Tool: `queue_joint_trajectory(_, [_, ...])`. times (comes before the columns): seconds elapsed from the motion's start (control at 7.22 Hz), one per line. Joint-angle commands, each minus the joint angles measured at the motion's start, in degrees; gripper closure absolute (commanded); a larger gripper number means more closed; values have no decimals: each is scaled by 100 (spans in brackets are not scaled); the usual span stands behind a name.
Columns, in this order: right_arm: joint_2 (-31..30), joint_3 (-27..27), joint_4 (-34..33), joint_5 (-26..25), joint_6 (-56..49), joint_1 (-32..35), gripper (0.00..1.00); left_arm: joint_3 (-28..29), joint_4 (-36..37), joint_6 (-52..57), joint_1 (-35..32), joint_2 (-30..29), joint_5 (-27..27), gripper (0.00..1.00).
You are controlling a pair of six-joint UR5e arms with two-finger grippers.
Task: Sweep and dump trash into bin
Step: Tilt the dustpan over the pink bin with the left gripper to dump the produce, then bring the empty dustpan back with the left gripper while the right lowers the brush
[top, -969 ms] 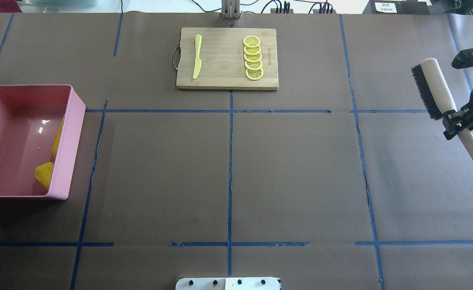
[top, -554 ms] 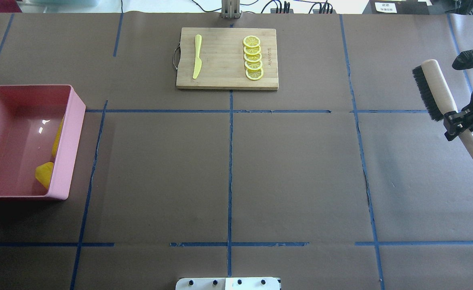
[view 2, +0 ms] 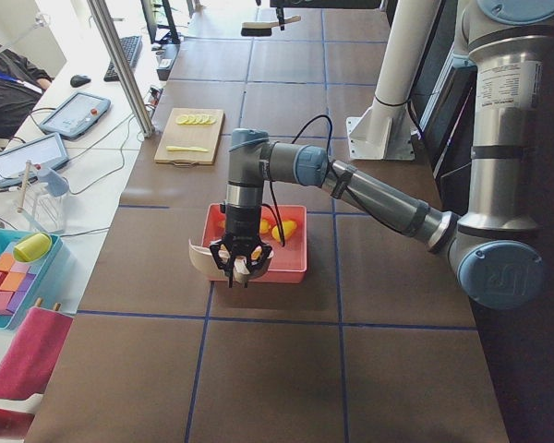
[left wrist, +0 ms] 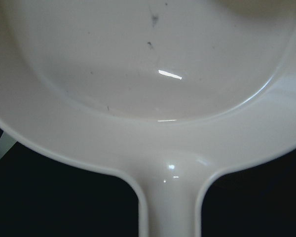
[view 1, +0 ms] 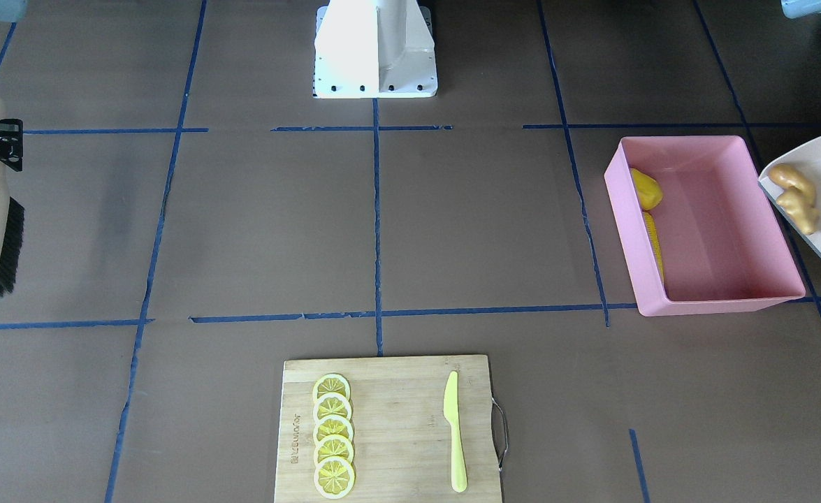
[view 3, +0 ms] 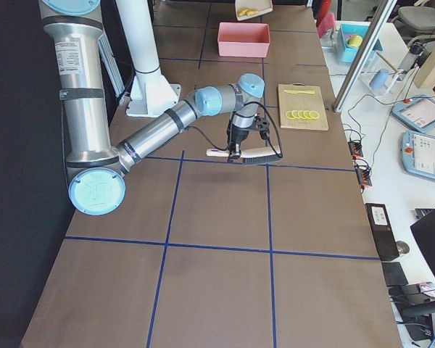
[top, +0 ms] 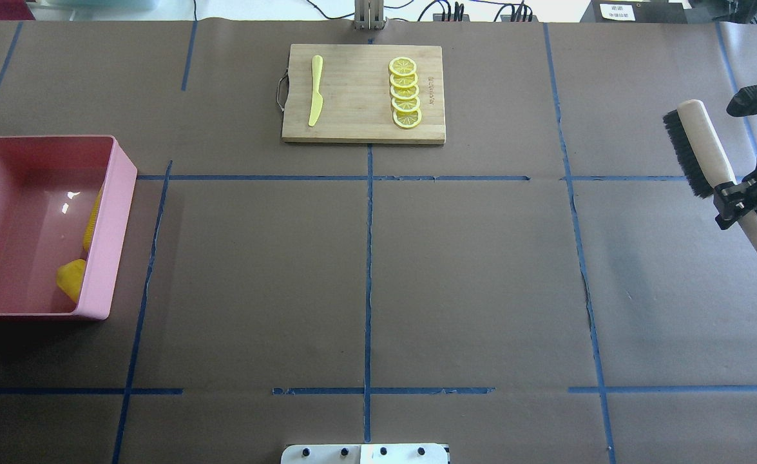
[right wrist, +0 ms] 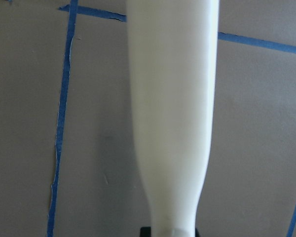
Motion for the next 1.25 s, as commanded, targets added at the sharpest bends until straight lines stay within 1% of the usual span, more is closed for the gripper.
queue_joint_trajectory(0.0, [-5,-29,0,-3,-32,0,100,-13,119,-1,56,-123,229,100])
queue_joint_trajectory(0.28, [-66,-37,0,-3,-102,9,100,-22,128,-1,56,-149,204,100])
queue_joint_trajectory(0.42, [-145,-37,0,-3,-146,26,100,-22,154,8,56,-306,160,100])
queue_joint_trajectory(0.55, [-268,-37,9,-12,-259,26,100,-22,311,8,56,-595,-197,100])
queue_joint_trajectory(0.69, [-356,-37,9,-12,-348,52,100,-56,504,-9,56,-885,-871,100])
queue_joint_trajectory(0.83, [-531,-37,174,-12,-340,53,100,-57,680,-192,56,-1149,-1182,100])
queue_joint_trajectory(0.97, [-941,-194,933,67,-296,53,100,-83,830,-455,108,-1369,-1516,100])
queue_joint_trajectory(1.11, [-1250,-535,1663,459,-244,53,100,-74,857,-632,169,-1519,-2111,100])
